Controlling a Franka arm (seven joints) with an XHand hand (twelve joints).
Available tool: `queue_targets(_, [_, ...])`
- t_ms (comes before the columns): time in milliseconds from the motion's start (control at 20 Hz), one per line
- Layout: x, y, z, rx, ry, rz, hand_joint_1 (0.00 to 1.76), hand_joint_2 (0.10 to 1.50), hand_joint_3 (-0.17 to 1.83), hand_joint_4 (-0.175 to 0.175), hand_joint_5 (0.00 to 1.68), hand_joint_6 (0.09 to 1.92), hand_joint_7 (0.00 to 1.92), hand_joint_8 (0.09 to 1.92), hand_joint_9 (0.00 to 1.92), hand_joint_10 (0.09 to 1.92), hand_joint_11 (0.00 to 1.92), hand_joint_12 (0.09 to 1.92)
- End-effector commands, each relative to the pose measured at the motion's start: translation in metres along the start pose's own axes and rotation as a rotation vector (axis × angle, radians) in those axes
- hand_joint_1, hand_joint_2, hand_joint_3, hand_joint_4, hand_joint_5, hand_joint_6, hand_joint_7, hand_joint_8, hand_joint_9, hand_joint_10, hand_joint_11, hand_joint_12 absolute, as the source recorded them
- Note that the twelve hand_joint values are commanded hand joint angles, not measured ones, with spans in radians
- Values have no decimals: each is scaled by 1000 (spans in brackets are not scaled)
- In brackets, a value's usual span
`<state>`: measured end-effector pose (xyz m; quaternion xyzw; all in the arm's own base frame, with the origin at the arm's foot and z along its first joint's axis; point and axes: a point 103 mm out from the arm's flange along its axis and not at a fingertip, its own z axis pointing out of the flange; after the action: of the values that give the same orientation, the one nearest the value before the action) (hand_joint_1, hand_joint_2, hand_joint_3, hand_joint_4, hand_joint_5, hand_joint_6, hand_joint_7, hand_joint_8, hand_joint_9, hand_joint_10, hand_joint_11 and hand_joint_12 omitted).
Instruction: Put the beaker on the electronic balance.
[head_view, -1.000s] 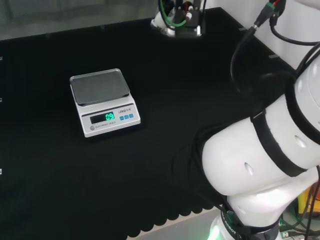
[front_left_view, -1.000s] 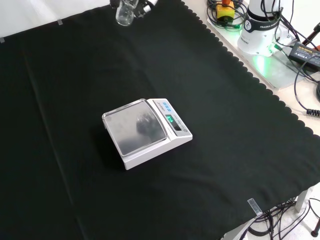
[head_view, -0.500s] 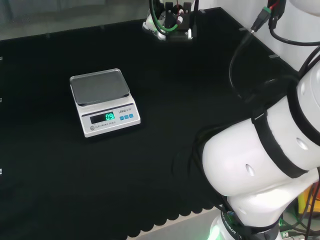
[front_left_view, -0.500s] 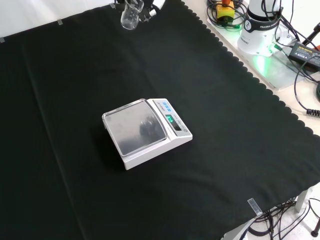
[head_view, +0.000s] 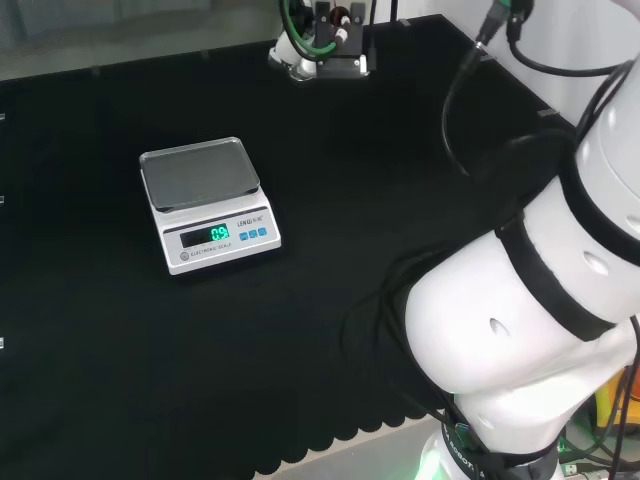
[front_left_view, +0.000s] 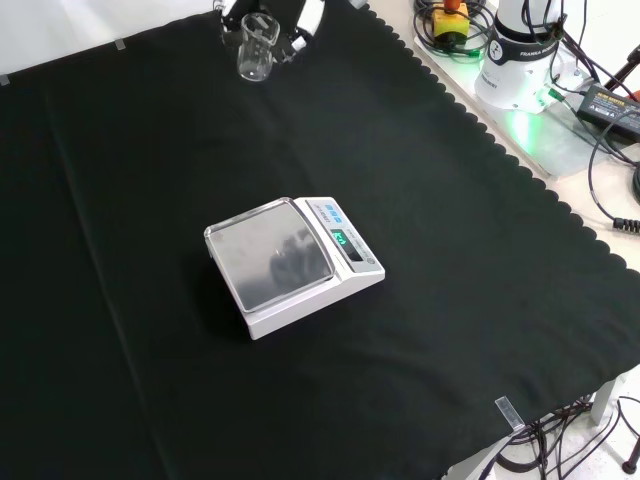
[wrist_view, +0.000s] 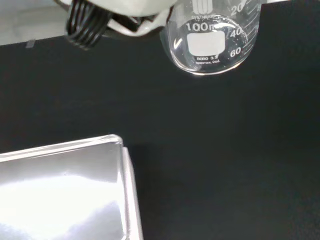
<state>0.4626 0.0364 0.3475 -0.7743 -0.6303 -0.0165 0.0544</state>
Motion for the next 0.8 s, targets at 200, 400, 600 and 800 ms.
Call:
queue_targets(200, [57, 38, 21, 143, 62, -149, 1213, 699, 781, -167, 796, 776, 911, 821, 1302, 303, 1443, 590])
queue_targets(400, [76, 53, 38, 179, 74, -181, 1213, 699, 780, -167, 796, 776, 910, 821, 1303, 300, 1444, 589])
queue_targets(600, [91, 66, 58, 217, 76, -193, 1213, 699, 780, -167, 796, 777, 910, 821, 1304, 298, 1445, 588])
queue_targets(800, [104, 75, 84, 263, 89, -198, 1213, 700, 779, -167, 795, 777, 910, 821, 1305, 296, 1445, 586])
